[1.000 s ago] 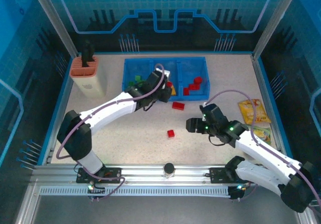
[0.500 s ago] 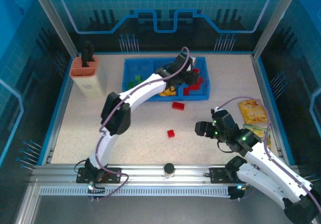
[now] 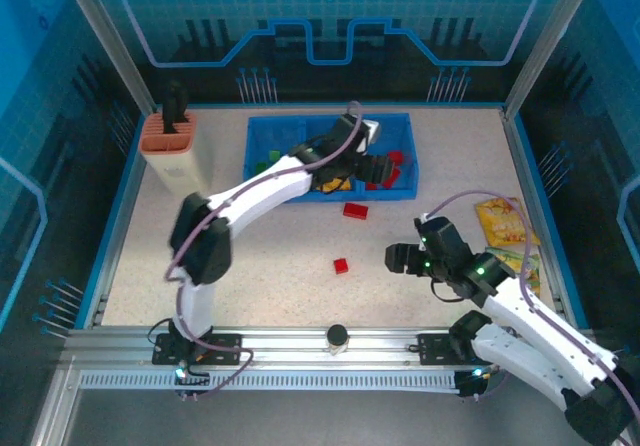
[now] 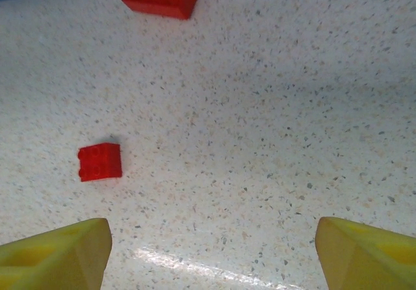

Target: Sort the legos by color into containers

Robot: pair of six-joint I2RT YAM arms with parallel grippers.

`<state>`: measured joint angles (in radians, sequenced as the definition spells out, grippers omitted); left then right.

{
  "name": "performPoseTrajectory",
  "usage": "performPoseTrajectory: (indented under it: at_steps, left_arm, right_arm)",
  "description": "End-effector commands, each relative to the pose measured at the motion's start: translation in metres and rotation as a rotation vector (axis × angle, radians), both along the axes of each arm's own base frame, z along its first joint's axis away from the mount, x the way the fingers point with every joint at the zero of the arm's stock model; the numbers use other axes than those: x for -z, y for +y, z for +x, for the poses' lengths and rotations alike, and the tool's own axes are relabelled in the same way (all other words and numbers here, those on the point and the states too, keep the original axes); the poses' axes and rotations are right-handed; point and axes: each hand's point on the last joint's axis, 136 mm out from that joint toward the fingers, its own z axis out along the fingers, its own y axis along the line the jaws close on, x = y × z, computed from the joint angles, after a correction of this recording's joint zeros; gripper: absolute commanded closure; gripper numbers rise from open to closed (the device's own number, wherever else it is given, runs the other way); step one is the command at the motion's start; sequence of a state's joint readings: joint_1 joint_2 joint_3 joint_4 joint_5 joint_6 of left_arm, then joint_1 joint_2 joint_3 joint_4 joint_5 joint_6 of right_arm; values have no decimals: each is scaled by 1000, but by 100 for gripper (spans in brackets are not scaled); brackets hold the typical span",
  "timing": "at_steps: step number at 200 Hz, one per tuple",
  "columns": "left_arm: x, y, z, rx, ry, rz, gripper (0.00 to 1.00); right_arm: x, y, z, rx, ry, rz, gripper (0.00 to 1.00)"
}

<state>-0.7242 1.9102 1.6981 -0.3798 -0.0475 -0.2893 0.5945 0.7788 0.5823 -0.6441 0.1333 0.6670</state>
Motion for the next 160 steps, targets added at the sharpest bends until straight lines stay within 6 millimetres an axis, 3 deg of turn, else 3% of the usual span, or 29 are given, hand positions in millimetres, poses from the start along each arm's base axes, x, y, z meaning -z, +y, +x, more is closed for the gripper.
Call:
performPoseTrajectory:
  at_steps: [1,45,92,104,113,141,160]
  left_arm:
    - [-48,18,-33,-15,-121,-115,20]
    - [10,94,-109,-119,1,-97,20]
    - [59,143,-175,-195,96,-67,20]
    - [62,155,-186,-213,103,-60,20]
    - [62,163,-193,-227,100,-66,20]
    - [58,187,-207,-281,81,-94,20]
    - [51,198,-212,-303,62,-109,20]
  right_arm:
    - [-5,18,11,-77,-5,5,17]
    - [4,68,20,-263,53,-60,17]
    - [54,130,16,-369,165,-143,22]
    - [77,133,16,-371,213,-187,23]
    - [79,144,23,-377,217,-193,25]
    - [99,149,31,-344,251,-288,30]
    - [102,145,34,-313,255,-369,46]
